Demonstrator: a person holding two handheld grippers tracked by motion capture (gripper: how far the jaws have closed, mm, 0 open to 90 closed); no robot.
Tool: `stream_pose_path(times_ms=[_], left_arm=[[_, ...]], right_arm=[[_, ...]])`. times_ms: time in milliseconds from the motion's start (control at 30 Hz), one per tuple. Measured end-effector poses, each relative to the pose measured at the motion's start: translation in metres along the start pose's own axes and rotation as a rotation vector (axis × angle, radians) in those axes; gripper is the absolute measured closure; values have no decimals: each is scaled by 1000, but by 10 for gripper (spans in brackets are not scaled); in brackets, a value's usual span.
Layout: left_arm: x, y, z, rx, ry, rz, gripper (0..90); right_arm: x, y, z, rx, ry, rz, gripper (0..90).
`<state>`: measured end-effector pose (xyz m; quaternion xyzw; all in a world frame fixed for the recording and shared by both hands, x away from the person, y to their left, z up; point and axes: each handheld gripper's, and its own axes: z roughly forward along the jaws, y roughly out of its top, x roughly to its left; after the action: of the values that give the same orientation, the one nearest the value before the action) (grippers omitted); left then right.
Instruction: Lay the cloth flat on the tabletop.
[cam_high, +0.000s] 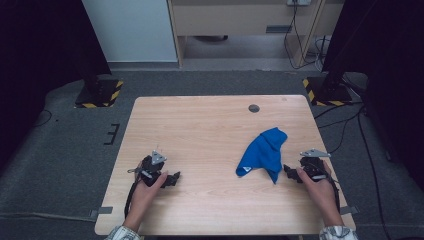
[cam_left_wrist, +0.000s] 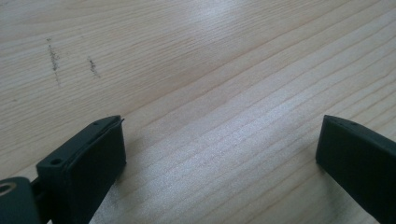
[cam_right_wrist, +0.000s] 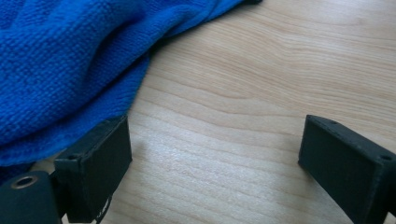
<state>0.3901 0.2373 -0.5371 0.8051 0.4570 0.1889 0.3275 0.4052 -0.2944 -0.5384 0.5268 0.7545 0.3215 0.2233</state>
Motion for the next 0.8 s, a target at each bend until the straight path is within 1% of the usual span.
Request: stream_pose_path(times_ms=[67, 133, 200, 233, 567, 633, 667, 700, 733, 767, 800], left_arm=[[0, 0, 0, 0, 0, 0, 8], [0, 0, 0, 1, 0, 0, 7], [0, 0, 0, 1, 0, 1, 6], [0, 0, 0, 1, 0, 0, 6], [-1, 0, 0, 1, -1, -3, 1], [-1, 0, 0, 2, -1, -2, 0], [-1, 0, 0, 2, 0, -2, 0], [-1, 0, 0, 2, 0, -2, 0], [-1, 0, 0, 2, 0, -2, 0], [-2, 0, 0, 2, 0, -2, 0], [-1, 0, 0, 2, 0, -2, 0]], right_arm=[[1, 0, 1, 3, 12, -8, 80], [3, 1, 1, 8, 16, -3, 66], [3, 2, 2, 8, 16, -13, 58], [4, 2, 3, 11, 12, -5, 53], [5, 2, 3, 14, 6, -2, 50], [5, 2, 3, 8, 7, -4, 53], [5, 2, 3, 10, 9, -1, 61], [4, 2, 3, 7, 9, 0, 97], [4, 3, 2, 0, 11, -2, 172], [3, 4, 0, -4, 17, -1, 202], [1, 5, -1, -13, 22, 16, 207]])
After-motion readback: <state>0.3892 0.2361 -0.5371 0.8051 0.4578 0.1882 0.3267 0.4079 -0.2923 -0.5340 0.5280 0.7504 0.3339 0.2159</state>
